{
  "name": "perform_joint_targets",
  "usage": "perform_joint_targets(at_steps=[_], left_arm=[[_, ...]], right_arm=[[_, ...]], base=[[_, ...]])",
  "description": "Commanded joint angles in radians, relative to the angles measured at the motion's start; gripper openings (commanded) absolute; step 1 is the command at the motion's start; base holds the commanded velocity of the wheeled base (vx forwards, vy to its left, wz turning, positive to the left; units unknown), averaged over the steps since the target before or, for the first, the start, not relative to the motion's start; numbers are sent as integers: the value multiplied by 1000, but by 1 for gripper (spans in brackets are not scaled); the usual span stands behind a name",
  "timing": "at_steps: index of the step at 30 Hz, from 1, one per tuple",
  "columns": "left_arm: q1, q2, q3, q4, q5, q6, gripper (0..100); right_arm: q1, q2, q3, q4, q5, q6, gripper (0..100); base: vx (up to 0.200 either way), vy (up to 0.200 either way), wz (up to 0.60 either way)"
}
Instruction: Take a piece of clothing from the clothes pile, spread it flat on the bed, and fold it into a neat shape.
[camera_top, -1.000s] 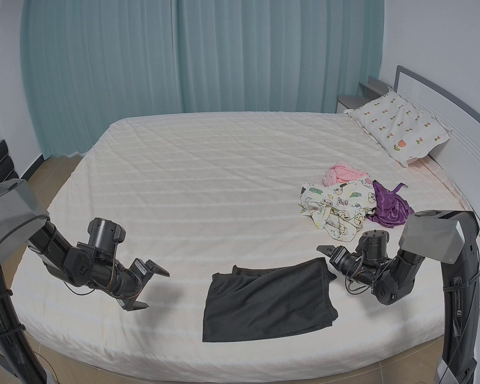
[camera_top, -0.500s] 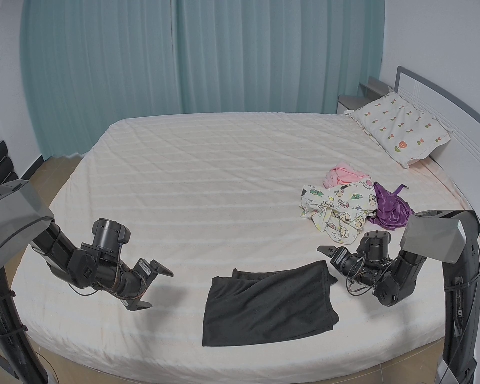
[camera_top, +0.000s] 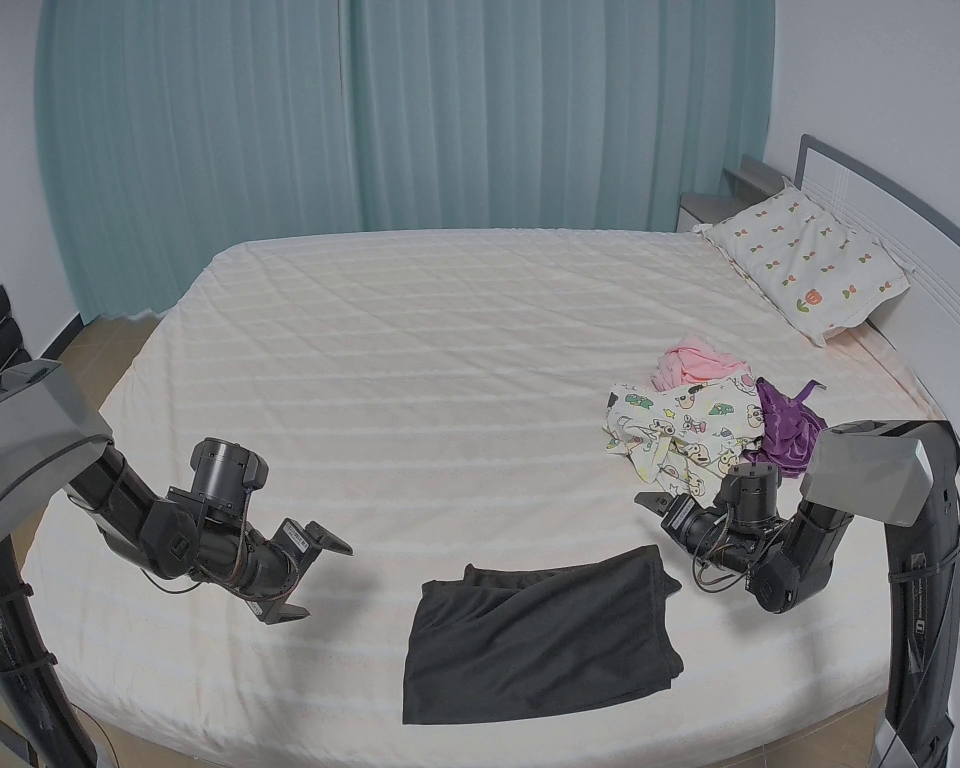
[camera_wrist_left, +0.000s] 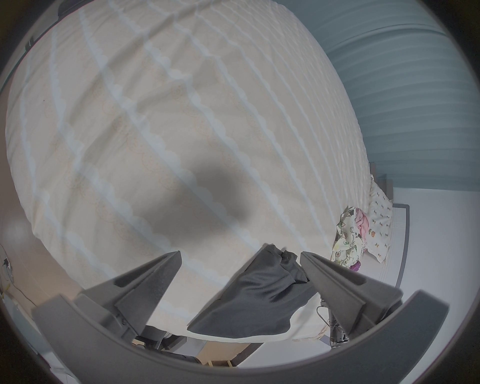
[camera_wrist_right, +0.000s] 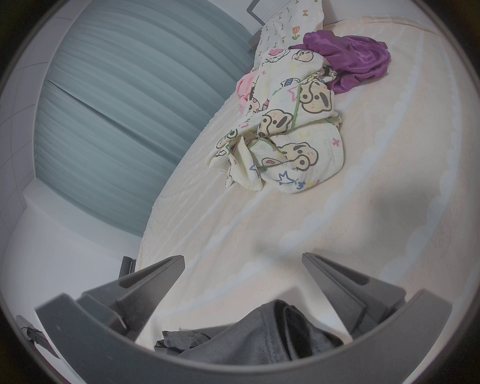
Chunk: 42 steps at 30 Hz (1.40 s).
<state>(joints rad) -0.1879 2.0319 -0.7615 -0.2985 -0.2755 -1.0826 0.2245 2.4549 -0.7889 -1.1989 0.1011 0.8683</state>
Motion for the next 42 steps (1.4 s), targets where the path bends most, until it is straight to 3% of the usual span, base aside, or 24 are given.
perform_joint_targets(at_steps=[1, 12, 16, 24, 26, 29, 33, 42], left_arm=[[-10, 1, -2, 1, 2, -5, 100], [-36, -4, 5, -1, 4, -5, 100], [-61, -6, 8, -1, 10, -5, 100], [-143, 85, -15, -99, 202, 13, 100], [-150, 119, -15, -133, 220, 43, 100], [-156, 191, -13, -209, 249, 159, 100], [-160, 205, 1, -295, 271, 210, 100], [-160, 208, 41, -330, 257, 337, 100]], right_arm=[[1, -2, 0, -1, 0, -2, 100], [3, -1, 4, -1, 0, -2, 100], [7, -1, 4, 1, 0, -2, 100], [12, 1, 5, 1, 0, -2, 100], [13, 1, 7, 1, 0, -2, 100], [16, 3, 11, 1, 0, -2, 100], [21, 3, 14, 1, 0, -2, 100], [21, 4, 14, 1, 0, -2, 100]], base=[[0, -200, 0], [0, -200, 0], [0, 0, 0], [0, 0, 0], [0, 0, 0], [0, 0, 0], [0, 0, 0], [0, 0, 0]])
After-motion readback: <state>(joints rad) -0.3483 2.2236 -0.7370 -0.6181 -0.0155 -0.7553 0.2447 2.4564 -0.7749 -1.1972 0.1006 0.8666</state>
